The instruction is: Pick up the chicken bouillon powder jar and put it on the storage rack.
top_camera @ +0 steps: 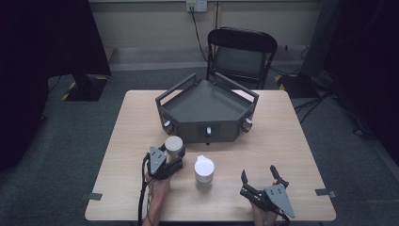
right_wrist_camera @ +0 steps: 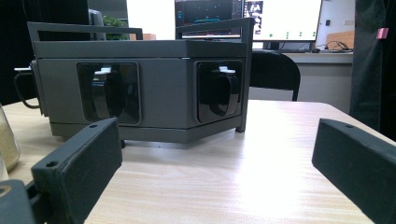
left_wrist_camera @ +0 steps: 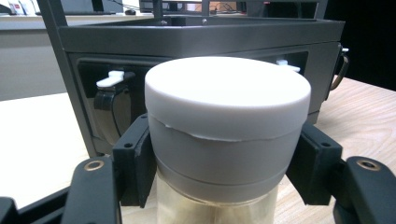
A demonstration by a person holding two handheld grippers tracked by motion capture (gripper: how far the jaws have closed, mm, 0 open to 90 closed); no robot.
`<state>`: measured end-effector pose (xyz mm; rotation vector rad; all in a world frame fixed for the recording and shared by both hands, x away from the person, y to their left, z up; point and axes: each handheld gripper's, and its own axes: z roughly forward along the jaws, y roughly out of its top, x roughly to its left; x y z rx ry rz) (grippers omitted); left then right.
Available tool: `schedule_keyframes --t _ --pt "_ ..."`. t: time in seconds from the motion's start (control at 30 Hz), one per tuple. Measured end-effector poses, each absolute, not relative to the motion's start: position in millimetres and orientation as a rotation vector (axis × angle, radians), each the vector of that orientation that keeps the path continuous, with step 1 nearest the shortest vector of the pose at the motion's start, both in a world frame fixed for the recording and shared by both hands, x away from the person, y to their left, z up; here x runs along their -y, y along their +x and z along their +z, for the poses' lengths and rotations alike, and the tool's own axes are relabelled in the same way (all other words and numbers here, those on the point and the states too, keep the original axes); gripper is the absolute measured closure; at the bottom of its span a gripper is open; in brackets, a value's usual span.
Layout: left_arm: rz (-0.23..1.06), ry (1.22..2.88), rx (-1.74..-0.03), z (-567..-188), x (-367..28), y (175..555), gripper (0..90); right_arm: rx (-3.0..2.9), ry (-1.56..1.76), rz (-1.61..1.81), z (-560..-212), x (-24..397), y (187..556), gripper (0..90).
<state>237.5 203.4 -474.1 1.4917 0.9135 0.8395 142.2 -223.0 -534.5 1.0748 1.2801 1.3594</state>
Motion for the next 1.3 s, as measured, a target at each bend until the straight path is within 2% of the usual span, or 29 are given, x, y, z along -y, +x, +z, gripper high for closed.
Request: schedule_keyframes --t 1.3 --pt "0.831 1.446 -0.856 -445 -212 225 34.5 -1.282 1.074 1.362 -535 224 142 0.4"
